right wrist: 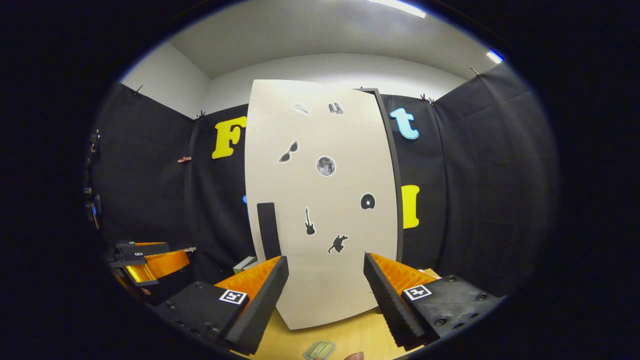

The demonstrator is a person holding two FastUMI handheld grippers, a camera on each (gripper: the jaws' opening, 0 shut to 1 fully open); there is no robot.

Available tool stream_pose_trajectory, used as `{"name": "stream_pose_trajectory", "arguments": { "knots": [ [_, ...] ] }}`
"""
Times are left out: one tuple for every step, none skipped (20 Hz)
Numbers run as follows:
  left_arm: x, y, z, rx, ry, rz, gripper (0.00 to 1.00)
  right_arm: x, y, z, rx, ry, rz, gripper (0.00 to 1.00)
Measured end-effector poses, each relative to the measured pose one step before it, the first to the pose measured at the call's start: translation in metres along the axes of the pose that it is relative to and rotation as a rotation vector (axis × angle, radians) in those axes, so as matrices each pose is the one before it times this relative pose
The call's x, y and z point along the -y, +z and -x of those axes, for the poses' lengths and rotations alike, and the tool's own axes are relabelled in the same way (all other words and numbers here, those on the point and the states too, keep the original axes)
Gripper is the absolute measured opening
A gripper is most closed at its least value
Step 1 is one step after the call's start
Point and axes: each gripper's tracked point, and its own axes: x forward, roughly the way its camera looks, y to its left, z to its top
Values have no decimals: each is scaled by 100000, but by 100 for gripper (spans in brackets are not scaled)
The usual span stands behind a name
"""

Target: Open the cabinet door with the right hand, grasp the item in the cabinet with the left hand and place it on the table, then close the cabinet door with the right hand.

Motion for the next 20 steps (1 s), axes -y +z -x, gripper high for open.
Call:
{"name": "stream_pose_trajectory", "arguments": {
  "knots": [
    [111, 61, 10, -16, -110, -201, 96, -274, 80, 72, -109, 66, -234, 97],
    [56, 37, 35, 74, -21, -208, 96, 29, 41, 148, 121, 94, -193, 97],
    [123, 42, 82, -58, 36, -86, 96, 132, 89, 174, 178, -91, 68, 97],
    [134, 39, 192, 11, -70, 47, 96, 224, 21, 172, 62, -21, 135, 97],
    [153, 45, 117, -37, 19, 105, 96, 137, 61, 136, 54, -112, 165, 97],
    [143, 26, 184, 53, 30, 63, 96, 309, 43, 146, 51, -368, -5, 97],
    [190, 53, 97, 81, -20, 42, 96, 257, 64, 145, 88, -311, -169, 97],
    [15, -40, 144, 127, 8, 82, 96, 264, 115, 265, 147, -480, -344, 97],
    [185, 73, 80, 40, -116, 37, 96, 303, 164, 191, 467, -479, -477, 97],
    [73, -8, 21, 54, 104, -136, 96, 364, 90, 46, 349, -845, -200, 97],
    [72, 85, 80, 27, 101, -153, 96, 470, 75, 130, 93, -762, -139, 97],
    [81, 35, 50, 79, 89, -110, 96, 418, 24, 218, 73, -752, -195, 97],
    [104, 136, 14, 115, 46, 31, 95, 354, 138, 89, 82, -620, -240, 97],
    [150, 39, 98, 168, -25, -20, 96, 298, -11, 132, -3, -494, -83, 97],
    [133, 38, 71, 77, 117, -167, 96, 273, 45, 116, 99, -498, 263, 97],
    [50, 88, 0, 172, 150, -243, 96, 382, 20, 177, 127, -466, 491, 97],
    [118, 60, 47, 79, 51, -233, 96, 297, 42, 60, 21, -344, 431, 97],
    [160, -20, 50, 50, -8, -180, 95, 102, -48, 42, -51, -227, 193, 97],
    [108, 74, 23, 176, -95, -136, 96, 117, 24, 120, 18, -137, 6, 97],
    [68, 24, 27, 144, -4, -97, 96, 150, 48, 150, -166, -99, -91, 97]
  ]
}}
